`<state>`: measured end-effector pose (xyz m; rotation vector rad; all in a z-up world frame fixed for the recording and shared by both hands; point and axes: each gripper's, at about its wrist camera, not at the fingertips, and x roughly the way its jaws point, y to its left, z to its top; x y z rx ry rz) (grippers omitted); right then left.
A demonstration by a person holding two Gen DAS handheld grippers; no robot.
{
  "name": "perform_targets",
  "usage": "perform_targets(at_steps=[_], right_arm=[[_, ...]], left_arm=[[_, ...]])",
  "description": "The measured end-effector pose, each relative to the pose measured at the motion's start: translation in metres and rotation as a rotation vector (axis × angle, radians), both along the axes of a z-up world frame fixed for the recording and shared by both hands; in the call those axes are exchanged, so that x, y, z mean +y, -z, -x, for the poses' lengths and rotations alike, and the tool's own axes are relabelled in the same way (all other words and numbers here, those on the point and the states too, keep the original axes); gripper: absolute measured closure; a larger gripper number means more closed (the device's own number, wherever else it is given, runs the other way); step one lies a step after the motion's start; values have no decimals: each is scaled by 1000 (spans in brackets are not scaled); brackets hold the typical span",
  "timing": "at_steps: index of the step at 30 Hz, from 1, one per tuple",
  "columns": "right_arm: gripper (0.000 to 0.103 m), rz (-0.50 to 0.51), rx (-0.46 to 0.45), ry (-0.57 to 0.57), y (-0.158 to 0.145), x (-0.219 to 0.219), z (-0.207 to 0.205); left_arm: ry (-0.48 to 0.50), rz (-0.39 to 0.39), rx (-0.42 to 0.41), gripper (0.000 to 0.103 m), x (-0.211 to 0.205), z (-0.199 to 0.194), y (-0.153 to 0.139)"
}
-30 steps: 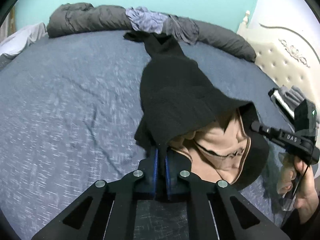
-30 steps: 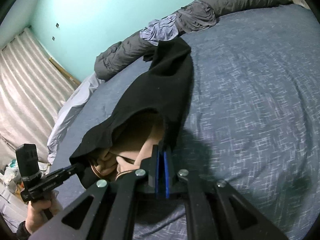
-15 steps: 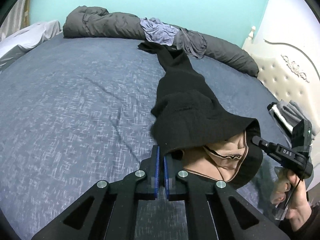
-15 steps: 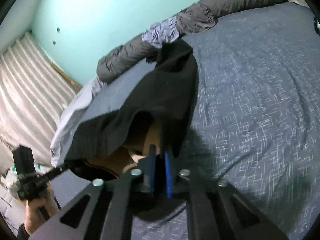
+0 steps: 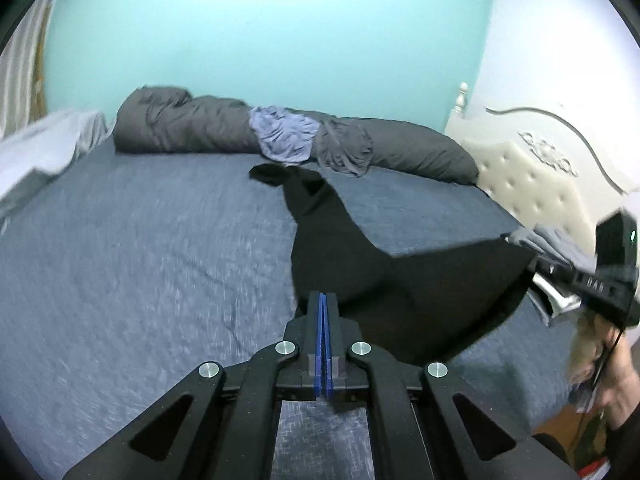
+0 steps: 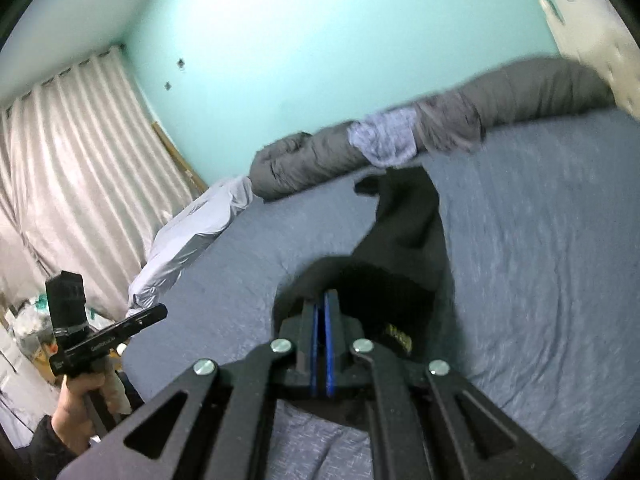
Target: Fold clothes
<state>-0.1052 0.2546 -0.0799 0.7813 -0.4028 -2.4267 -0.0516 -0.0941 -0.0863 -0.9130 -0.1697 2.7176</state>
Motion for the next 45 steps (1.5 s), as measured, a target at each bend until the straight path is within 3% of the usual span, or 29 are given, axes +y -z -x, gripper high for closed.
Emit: perform_targets(at_steps=[5, 12, 15, 17, 22, 25, 27, 29, 35, 40, 41, 45], right_arm=[[101, -78, 45, -16, -41, -7, -19], [101, -103, 129, -14, -104, 9, -52], [101, -163, 194, -28, -138, 5, -65], [101, -199, 189, -51, -147, -4, -67], [101, -304, 77, -137, -103, -44, -52], [101, -288, -10, -167, -64, -60, -42], [101, -304, -68, -201, -36, -73, -37], [100, -318, -111, -227, -8, -86, -32], [96, -306, -280, -274, 60, -102, -17], [81, -255, -256, -252, 53, -72, -23], [70, -234, -254, -236, 49, -62, -23], [65, -191, -262, -115, 45, -10, -22]], left_arm=[[25, -30, -16, 103, 0, -20, -15], [39, -43, -19, 103, -1, -48, -26], [45, -54, -16, 103, -2, -52, -30], [51, -60, -25, 103, -2, -53, -28], [67, -78, -57, 102, -4, -56, -15], [67, -68, -78, 100, -9, -58, -4], [63, -58, -96, 90, -14, -59, 4], [58, -52, -114, 87, -19, -59, 12], [33, -61, -156, 86, -38, -57, 35], [28, -68, -180, 77, -44, -55, 49], [32, -70, -186, 72, -42, -54, 52], [82, -77, -206, 57, -23, -51, 61]])
